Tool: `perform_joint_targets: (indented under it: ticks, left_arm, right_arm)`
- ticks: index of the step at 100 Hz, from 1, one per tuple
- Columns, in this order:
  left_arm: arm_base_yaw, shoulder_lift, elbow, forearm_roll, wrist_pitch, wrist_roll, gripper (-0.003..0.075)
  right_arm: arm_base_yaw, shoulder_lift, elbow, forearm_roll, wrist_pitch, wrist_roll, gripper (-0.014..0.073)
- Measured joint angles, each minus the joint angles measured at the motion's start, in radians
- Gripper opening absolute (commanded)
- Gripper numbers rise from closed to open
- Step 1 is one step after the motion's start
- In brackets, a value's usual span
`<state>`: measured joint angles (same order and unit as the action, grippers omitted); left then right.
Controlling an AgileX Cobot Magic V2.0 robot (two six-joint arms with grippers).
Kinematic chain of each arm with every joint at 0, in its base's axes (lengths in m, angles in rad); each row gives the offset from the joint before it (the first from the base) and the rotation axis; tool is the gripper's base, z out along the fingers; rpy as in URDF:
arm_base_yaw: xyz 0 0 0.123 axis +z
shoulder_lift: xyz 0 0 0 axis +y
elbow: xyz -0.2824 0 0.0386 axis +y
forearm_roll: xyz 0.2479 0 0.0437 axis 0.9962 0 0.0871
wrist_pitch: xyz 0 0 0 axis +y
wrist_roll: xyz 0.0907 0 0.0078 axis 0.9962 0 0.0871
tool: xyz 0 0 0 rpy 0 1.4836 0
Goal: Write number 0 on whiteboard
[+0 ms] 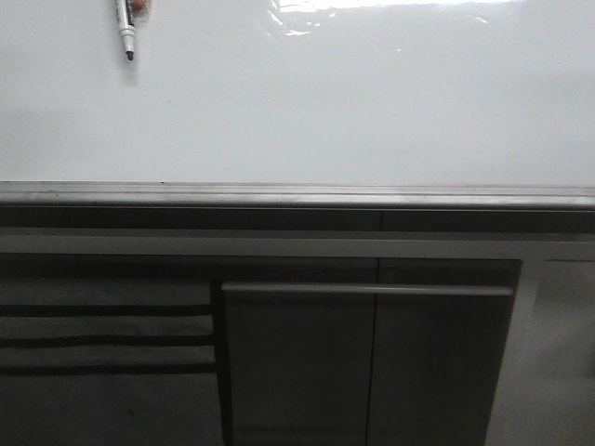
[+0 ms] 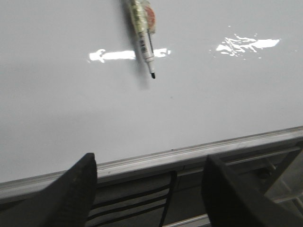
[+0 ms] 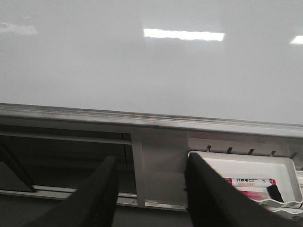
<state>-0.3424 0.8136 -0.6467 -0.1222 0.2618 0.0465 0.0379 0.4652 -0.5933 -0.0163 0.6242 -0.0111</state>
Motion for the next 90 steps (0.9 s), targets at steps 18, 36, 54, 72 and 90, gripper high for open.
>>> perform_joint_targets:
  ticks: [18,36,54,72,90]
  left_arm:
    - [-0.038,0.184,-0.109,0.000,-0.020,0.000,0.0440]
    - [-0.040,0.347,-0.215,-0.012,-0.043,0.000,0.0440]
    - [-0.038,0.481,-0.311,-0.041,-0.070,0.000,0.0440]
    - [-0.018,0.579,-0.408,-0.081,-0.074,0.000,0.0440]
    - [-0.015,0.666,-0.485,-0.086,-0.074,0.000,0.0440]
  right_arm:
    - [0.000,0.000,0.000,0.000,0.000,0.000,0.0300]
    - [0.000,0.000,0.000,0.000,-0.002,0.000,0.0300]
    - [0.000,0.000,0.000,0.000,-0.002,-0.002,0.0300]
    - [0.000,0.000,0.000,0.000,-0.002,-0.002,0.0300]
    - [0.000,0.000,0.000,0.000,-0.002,-0.002,0.0300]
